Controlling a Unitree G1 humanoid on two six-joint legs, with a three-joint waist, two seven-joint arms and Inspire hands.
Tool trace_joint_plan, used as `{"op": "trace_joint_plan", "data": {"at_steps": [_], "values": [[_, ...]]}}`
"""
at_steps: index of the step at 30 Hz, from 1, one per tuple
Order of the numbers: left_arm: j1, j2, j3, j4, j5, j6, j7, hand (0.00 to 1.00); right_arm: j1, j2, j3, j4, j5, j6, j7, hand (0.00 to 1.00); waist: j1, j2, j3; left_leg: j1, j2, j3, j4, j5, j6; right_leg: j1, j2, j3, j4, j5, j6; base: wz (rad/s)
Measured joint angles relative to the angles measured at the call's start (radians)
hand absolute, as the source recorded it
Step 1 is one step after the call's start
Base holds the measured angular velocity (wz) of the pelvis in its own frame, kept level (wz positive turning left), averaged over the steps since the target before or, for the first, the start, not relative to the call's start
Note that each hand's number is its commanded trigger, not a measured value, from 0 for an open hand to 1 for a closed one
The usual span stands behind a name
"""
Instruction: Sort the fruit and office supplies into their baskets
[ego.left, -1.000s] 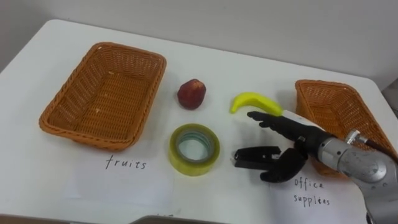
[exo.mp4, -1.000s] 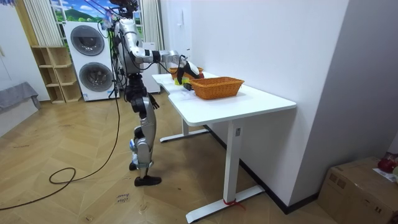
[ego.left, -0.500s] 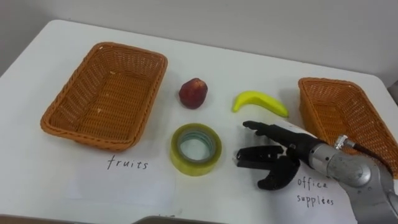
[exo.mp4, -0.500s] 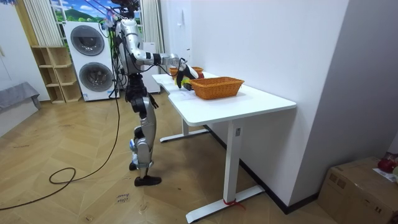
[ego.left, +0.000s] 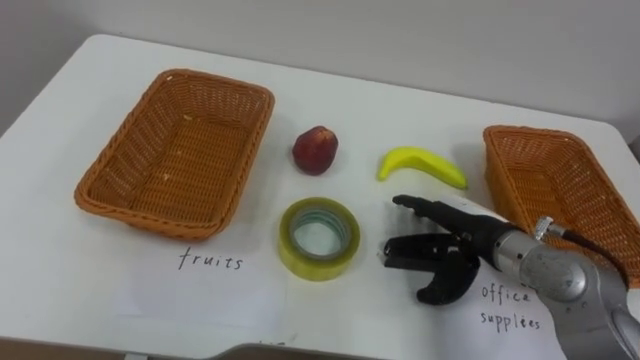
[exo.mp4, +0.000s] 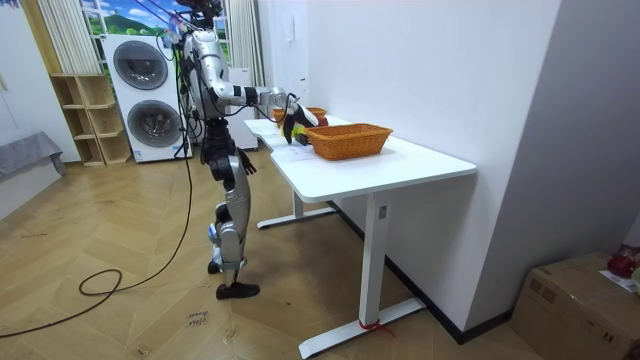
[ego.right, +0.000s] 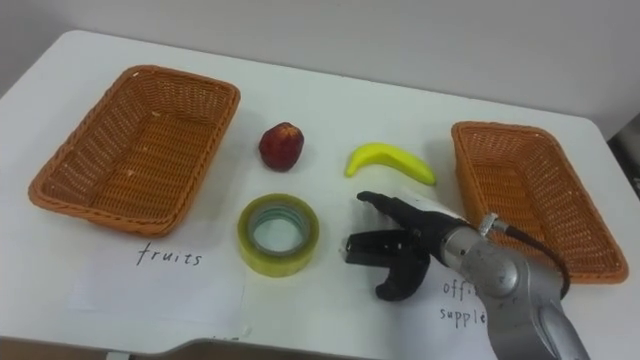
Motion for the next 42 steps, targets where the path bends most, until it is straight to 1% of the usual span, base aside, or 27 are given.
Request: {"op": "trace_joint_plan", "data": {"at_steps": [6, 10, 12, 15, 16, 20, 23, 29, 32, 33, 35, 39, 42], "values": [[-0.001, 0.000, 0.000, 0.000, 0.000, 0.000, 0.000, 0.00, 0.000, 0.000, 0.001, -0.004, -0.027, -0.001, -0.003, 0.00, 0.001, -0.002, -0.0011, -0.002, 0.000, 0.000, -0.002, 0.000, 0.000, -0.005, 0.000, -0.002, 0.000, 0.000, 0.000, 0.00], [-0.001, -0.001, 0.000, 0.000, 0.000, 0.001, 0.000, 0.00, 0.009, 0.005, 0.010, -0.034, -0.085, 0.010, -0.003, 0.00, 0.002, -0.002, -0.0017, -0.003, 0.000, 0.000, -0.002, 0.000, 0.000, -0.005, 0.001, -0.001, 0.000, 0.000, 0.000, 0.00], [-0.002, -0.002, 0.001, -0.002, 0.000, 0.002, 0.002, 0.00, 0.010, 0.013, 0.010, -0.040, -0.123, 0.011, -0.003, 0.00, 0.002, -0.003, -0.0024, -0.004, 0.000, 0.001, -0.002, 0.000, 0.000, -0.007, 0.001, -0.001, 0.000, 0.000, 0.000, 0.00], [-0.005, -0.004, -0.001, -0.003, -0.001, 0.001, 0.007, 0.00, 0.010, 0.031, 0.011, -0.040, -0.144, 0.012, -0.002, 0.00, 0.002, -0.006, -0.0046, -0.003, 0.001, 0.001, -0.003, 0.000, 0.000, -0.006, 0.002, -0.001, 0.000, 0.000, 0.000, 0.00], [-0.006, -0.004, -0.002, -0.003, -0.001, 0.001, 0.007, 0.00, 0.010, 0.031, 0.013, -0.040, -0.145, 0.012, -0.002, 0.00, 0.002, -0.006, -0.0052, -0.003, 0.001, 0.001, -0.003, 0.000, 0.000, -0.006, 0.002, -0.001, 0.000, 0.000, 0.000, 0.00], [-0.008, -0.002, -0.021, -0.003, -0.005, 0.001, 0.016, 0.00, 0.010, 0.034, 0.028, -0.034, -0.146, 0.031, -0.004, 0.00, 0.001, -0.007, -0.0060, 0.002, 0.001, 0.001, -0.002, 0.000, 0.000, 0.000, 0.003, 0.002, 0.000, 0.003, 0.000, 0.00], [-0.008, -0.001, -0.023, -0.003, -0.001, 0.001, 0.016, 0.00, 0.008, 0.044, 0.033, -0.026, -0.147, 0.046, -0.003, 0.00, 0.002, -0.007, -0.0060, 0.004, 0.001, 0.000, 0.000, 0.000, 0.000, 0.003, 0.003, 0.001, 0.000, 0.005, 0.000, 0.00], [-0.007, -0.001, -0.024, -0.005, -0.001, 0.002, 0.018, 0.00, 0.006, 0.046, 0.037, -0.007, -0.149, 0.071, 0.010, 0.00, 0.003, -0.007, -0.0060, 0.007, 0.002, -0.001, 0.000, 0.000, 0.000, 0.009, 0.004, 0.001, -0.001, 0.010, -0.001, 0.00], [-0.007, -0.001, -0.031, -0.008, -0.001, 0.012, 0.032, 0.00, 0.006, 0.047, 0.039, -0.004, -0.149, 0.086, 0.012, 0.00, 0.003, -0.009, -0.0072, 0.007, 0.002, -0.001, 0.001, 0.001, -0.001, 0.009, 0.004, 0.001, -0.001, 0.011, -0.003, 0.00], [-0.006, -0.001, -0.031, -0.013, -0.001, 0.020, 0.035, 0.00, 0.007, 0.050, 0.039, -0.002, -0.149, 0.090, 0.013, 0.00, 0.003, -0.011, -0.0086, 0.007, 0.002, -0.001, 0.001, 0.001, -0.001, 0.009, 0.005, 0.001, -0.001, 0.012, -0.004, 0.00], [-0.006, -0.001, -0.031, -0.019, -0.001, 0.024, 0.037, 0.00, 0.008, 0.051, 0.042, -0.002, -0.149, 0.097, 0.013, 0.00, 0.003, -0.014, -0.0106, 0.007, 0.002, -0.001, 0.001, 0.002, -0.001, 0.009, 0.005, 0.001, 0.000, 0.012, -0.004, 0.00], [-0.004, 0.000, -0.031, -0.023, -0.001, 0.025, 0.038, 0.00, 0.013, 0.051, 0.047, -0.001, -0.153, 0.098, 0.013, 0.00, 0.002, -0.014, -0.0110, 0.007, 0.003, -0.001, 0.002, 0.002, -0.001, 0.010, 0.006, 0.002, -0.001, 0.017, -0.003, 0.00], [-0.004, 0.000, -0.032, -0.023, -0.001, 0.038, 0.041, 0.00, 0.013, 0.051, 0.047, 0.002, -0.153, 0.104, 0.024, 0.00, 0.001, -0.014, -0.0111, 0.007, 0.003, -0.001, 0.002, 0.002, 0.000, 0.010, 0.005, 0.002, -0.001, 0.018, -0.002, 0.00]]}}
